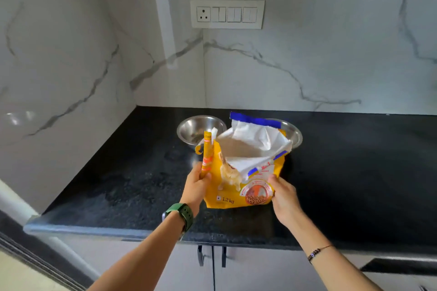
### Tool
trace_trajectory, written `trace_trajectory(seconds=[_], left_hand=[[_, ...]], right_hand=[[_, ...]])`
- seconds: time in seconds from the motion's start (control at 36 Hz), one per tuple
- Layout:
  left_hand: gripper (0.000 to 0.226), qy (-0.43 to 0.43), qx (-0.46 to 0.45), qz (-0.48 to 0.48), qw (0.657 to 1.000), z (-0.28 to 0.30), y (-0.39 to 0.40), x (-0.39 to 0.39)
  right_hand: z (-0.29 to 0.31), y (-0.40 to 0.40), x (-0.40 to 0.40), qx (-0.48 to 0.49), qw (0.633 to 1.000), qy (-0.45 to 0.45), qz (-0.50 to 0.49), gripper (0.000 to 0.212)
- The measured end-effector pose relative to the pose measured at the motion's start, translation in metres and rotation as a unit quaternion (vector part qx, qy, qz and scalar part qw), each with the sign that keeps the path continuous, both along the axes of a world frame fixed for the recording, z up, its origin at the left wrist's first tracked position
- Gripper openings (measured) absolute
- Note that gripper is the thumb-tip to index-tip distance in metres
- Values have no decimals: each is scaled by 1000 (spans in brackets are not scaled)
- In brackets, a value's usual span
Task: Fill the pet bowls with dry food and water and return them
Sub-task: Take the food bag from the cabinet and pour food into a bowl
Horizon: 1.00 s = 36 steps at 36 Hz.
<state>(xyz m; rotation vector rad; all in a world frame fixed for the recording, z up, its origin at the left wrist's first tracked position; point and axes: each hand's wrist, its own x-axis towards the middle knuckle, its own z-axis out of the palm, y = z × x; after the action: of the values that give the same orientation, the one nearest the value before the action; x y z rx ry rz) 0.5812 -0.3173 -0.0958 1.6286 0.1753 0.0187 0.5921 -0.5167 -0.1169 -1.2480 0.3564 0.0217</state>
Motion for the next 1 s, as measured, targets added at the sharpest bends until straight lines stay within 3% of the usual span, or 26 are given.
trace_trajectory(seconds=[0.14,0.25,0.31,0.36,0.44,0.64,0.86,0.94,1.0], left_hand=[[21,21,-16,-18,999,-19,17,1],[44,52,11,-85,995,-31,24,2],[69,53,26,-96,994,-37,25,6],[74,42,37,-106,993,-42,24,12],[44,8,38,-96,995,-46,18,19],[16,17,-118,0,993,-37,11,33],[25,45,-314,-41,948,1,17,69],[31,79,-376,-66,921,15,18,80],[32,79,-386,-84,915,21,16,84]], right_hand=[[0,-24,-1,-118,977,-85,155,26],[4,-45,13,-248,929,-68,267,85],[1,-45,22,-286,911,-46,293,98],[-1,-37,31,-297,901,-23,315,96],[-3,-19,38,-283,909,-13,307,94],[0,0,35,-248,952,-23,179,99],[48,6,61,-243,960,-52,128,83],[78,8,87,-243,961,-24,128,42],[95,8,103,-260,954,-13,150,46]])
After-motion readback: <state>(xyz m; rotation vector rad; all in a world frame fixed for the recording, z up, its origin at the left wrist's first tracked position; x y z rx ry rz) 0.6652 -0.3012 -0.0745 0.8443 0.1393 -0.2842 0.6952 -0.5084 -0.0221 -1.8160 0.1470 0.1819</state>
